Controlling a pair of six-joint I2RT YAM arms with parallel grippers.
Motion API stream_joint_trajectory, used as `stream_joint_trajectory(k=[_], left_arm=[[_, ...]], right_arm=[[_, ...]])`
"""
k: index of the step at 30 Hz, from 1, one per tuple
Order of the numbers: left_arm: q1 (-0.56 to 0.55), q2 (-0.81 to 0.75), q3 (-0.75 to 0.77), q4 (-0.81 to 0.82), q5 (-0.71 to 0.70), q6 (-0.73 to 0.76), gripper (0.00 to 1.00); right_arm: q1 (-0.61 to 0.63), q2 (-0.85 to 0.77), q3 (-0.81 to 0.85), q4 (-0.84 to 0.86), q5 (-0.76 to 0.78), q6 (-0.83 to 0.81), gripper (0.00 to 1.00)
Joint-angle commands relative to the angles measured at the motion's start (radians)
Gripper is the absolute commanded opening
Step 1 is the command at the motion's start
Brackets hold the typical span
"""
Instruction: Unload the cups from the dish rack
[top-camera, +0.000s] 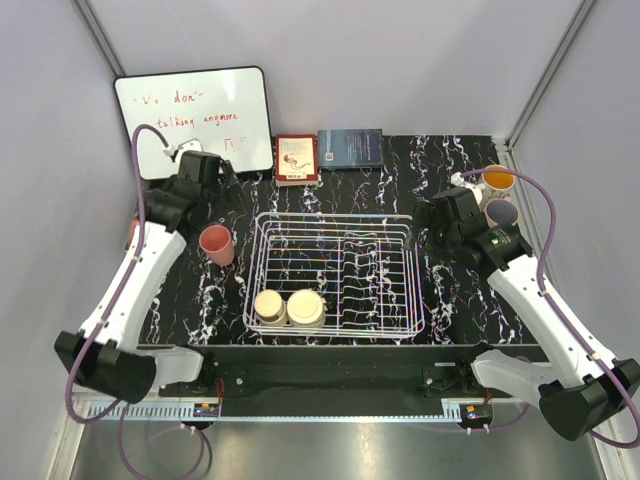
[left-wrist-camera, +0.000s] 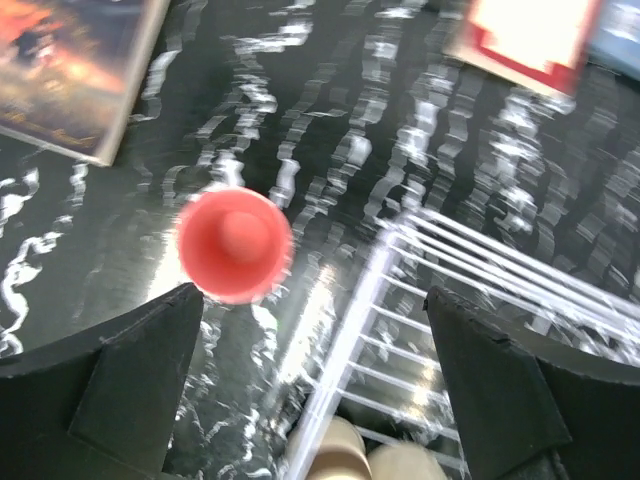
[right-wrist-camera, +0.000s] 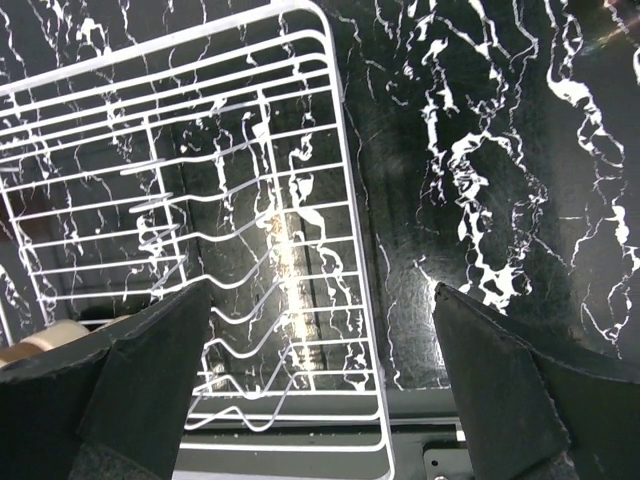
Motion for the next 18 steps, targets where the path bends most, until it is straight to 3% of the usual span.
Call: stream_joint_trajectory(k=[1,4,7,18], left_arm=[[-0.112,-0.115,-0.044,-0.032,-0.043,-0.049,0.99],[-0.308,-0.152,-0.088,-0.089,-0.126,-0.137,0.99],[-0.430,-0.161,-0.125,-0.140,-0.175,-0.209,0.99],[-0.634,-0.195,-0.306,-0.136,-0.109,-0.441,0.99]], right_arm=[[0.007,-0.026,-0.009,0.066,0.051,-0.014,1.00],[0.006,-0.010,0.005,0.074,-0.050,-0.031,1.00],[0.007,-0.024,-0.024,0.121,-0.133,-0.022,1.00],[0.006,-0.039,-0.111,0.181,-0.157,0.033,1.00]])
